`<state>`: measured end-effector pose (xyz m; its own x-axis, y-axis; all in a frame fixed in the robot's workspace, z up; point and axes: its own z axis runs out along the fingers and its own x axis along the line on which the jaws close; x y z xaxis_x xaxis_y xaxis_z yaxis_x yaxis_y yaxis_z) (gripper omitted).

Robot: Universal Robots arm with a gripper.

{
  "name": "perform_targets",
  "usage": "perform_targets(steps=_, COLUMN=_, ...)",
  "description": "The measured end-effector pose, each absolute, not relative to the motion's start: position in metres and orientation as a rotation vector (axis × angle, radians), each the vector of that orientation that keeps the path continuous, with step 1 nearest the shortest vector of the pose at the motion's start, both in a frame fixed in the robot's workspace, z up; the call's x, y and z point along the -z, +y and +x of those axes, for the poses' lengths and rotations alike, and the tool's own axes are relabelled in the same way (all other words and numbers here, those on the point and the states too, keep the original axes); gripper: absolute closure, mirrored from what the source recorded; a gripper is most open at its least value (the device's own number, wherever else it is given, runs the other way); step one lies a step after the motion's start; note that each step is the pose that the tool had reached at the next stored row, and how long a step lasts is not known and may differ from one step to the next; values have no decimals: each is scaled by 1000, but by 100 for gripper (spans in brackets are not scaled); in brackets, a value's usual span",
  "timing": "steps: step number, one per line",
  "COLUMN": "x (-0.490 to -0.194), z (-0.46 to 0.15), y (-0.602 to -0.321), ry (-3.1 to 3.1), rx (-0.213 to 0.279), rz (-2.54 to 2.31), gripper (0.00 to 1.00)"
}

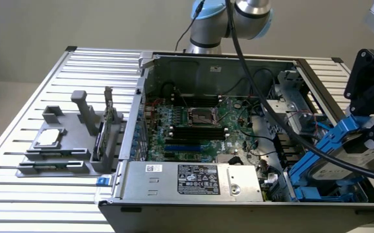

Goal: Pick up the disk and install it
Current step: 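Insert the disk into the insertion slot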

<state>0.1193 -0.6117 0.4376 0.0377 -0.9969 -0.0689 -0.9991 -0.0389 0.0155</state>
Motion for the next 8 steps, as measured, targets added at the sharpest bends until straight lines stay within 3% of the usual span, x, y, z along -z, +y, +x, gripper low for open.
perform_targets(steps=8, x=-432, z=119, y=-612, ry=2151, rx=-94, rz=-2237, gripper=68)
